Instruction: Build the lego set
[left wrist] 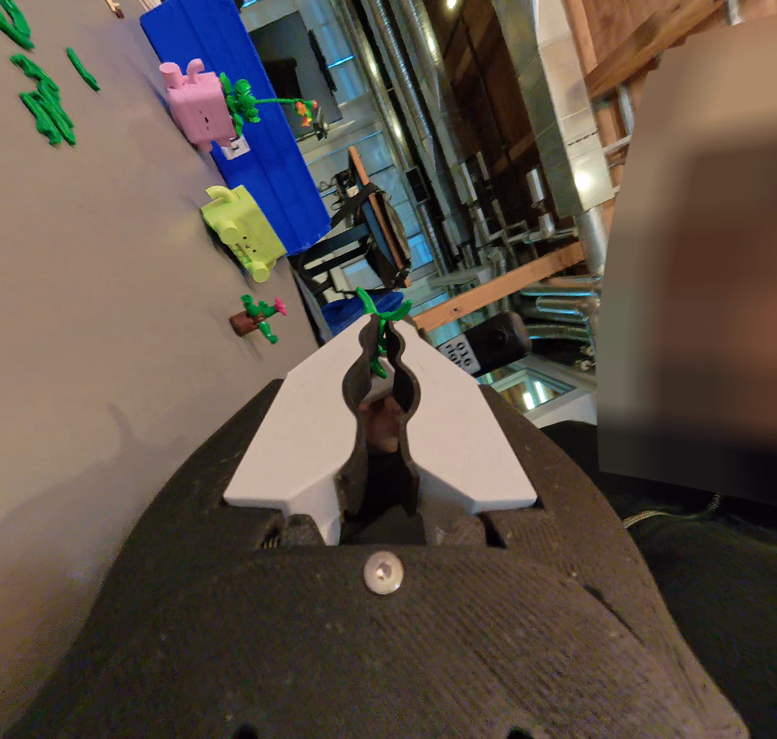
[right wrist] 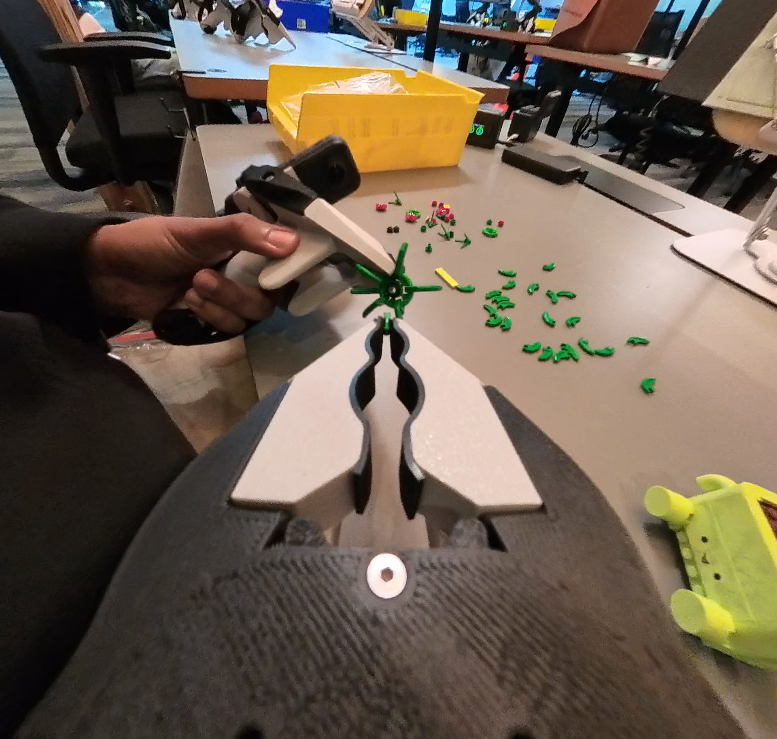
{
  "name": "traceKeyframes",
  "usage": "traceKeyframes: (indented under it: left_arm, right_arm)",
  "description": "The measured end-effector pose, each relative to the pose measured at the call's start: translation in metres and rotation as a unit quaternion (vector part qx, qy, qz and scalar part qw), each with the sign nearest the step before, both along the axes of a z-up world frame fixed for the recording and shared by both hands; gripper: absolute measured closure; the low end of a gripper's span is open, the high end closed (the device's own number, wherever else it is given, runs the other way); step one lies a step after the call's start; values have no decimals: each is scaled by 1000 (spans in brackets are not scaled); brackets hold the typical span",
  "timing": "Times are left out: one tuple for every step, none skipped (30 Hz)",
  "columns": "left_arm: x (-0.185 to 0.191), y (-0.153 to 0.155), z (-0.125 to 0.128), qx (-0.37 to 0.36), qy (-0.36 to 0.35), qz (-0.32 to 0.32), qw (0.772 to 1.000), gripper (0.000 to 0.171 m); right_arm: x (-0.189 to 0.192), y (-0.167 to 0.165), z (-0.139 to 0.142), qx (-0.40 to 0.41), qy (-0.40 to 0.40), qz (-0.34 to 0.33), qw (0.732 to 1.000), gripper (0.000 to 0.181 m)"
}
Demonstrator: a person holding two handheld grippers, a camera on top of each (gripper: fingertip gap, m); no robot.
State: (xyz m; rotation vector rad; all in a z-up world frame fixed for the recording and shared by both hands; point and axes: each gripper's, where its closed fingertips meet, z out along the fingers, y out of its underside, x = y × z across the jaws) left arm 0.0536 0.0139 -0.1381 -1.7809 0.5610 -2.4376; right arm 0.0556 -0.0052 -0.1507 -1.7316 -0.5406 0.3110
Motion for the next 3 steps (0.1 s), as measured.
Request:
traceKeyframes:
  left_arm:
    - [0, 0, 4, -22, -14, 2, 1000, 171]
    - [-1, 1, 9, -54, -33, 5, 998, 171]
    - [-2, 3, 14, -91, -54, 8, 994, 171]
  right_arm:
    - [-1, 1, 0, 4, 0, -3, 1000, 180]
    - [-3, 1, 0, 6, -1, -5, 1000, 180]
    - [-4, 1, 1, 13, 1, -8, 1000, 180]
